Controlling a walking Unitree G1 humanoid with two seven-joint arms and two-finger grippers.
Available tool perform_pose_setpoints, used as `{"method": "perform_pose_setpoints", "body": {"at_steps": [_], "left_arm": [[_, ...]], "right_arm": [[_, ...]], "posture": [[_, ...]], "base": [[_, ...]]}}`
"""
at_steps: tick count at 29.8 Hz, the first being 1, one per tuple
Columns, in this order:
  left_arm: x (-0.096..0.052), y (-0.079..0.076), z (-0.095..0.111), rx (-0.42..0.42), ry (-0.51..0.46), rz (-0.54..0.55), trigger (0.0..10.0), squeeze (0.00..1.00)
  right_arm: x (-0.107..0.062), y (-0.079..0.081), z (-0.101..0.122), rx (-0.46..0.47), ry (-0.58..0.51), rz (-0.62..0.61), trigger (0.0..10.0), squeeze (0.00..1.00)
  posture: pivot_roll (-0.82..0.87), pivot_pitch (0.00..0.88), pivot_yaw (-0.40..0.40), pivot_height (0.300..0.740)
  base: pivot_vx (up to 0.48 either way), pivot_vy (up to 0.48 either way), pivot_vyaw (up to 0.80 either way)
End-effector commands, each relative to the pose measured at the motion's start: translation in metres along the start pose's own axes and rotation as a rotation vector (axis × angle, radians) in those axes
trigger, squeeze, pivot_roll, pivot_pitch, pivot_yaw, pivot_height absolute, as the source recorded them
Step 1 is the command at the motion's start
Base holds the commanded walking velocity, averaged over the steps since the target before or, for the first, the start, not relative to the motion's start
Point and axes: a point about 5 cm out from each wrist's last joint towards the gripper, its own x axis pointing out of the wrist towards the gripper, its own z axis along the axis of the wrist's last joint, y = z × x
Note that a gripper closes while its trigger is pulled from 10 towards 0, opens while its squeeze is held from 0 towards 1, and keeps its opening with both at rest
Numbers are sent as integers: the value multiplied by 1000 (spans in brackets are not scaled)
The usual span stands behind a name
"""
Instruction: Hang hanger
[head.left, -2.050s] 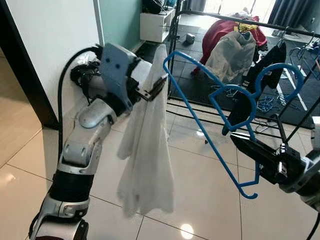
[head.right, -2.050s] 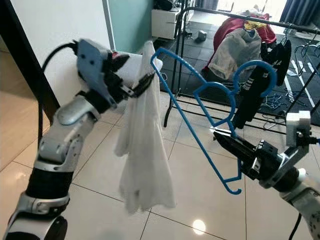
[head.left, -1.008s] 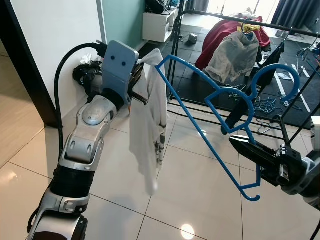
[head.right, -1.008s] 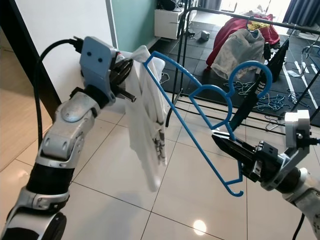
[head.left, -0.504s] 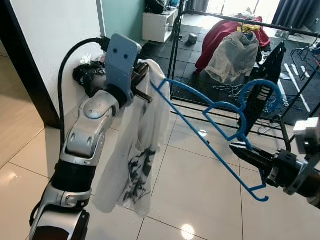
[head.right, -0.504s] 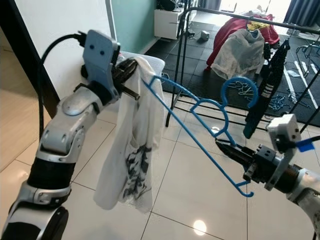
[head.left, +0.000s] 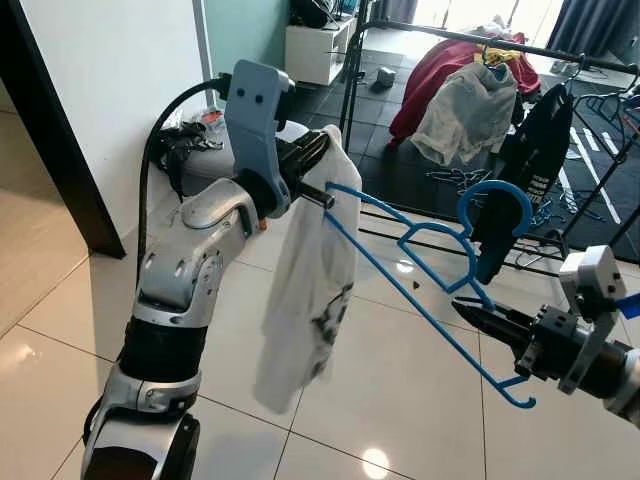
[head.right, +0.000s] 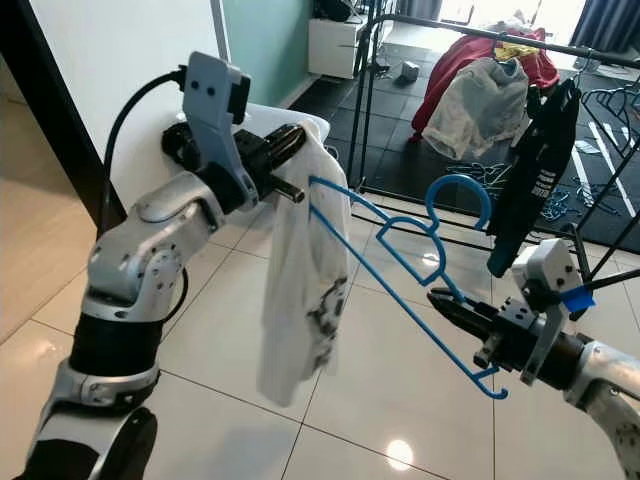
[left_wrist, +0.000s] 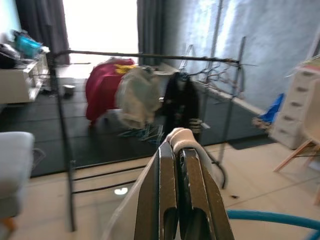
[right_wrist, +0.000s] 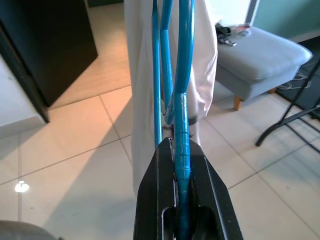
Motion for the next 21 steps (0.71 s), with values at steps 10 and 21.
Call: {"method": "perform_pose_setpoints", "body": {"at_steps": [10, 21], "left_arm": [[-4, -52, 2, -41, -8, -353, 10000, 0], [-10, -67, -18, -195, 49, -450, 10000, 67]], "right_arm": [[6, -2, 2, -24, -28, -14, 10000, 0], [18, -3, 10, -32, -106, -26, 10000, 0]], "posture": [[-62, 96, -25, 740], [-63, 86, -21, 740]], "base": [[0, 0, 0], [0, 0, 0]]}}
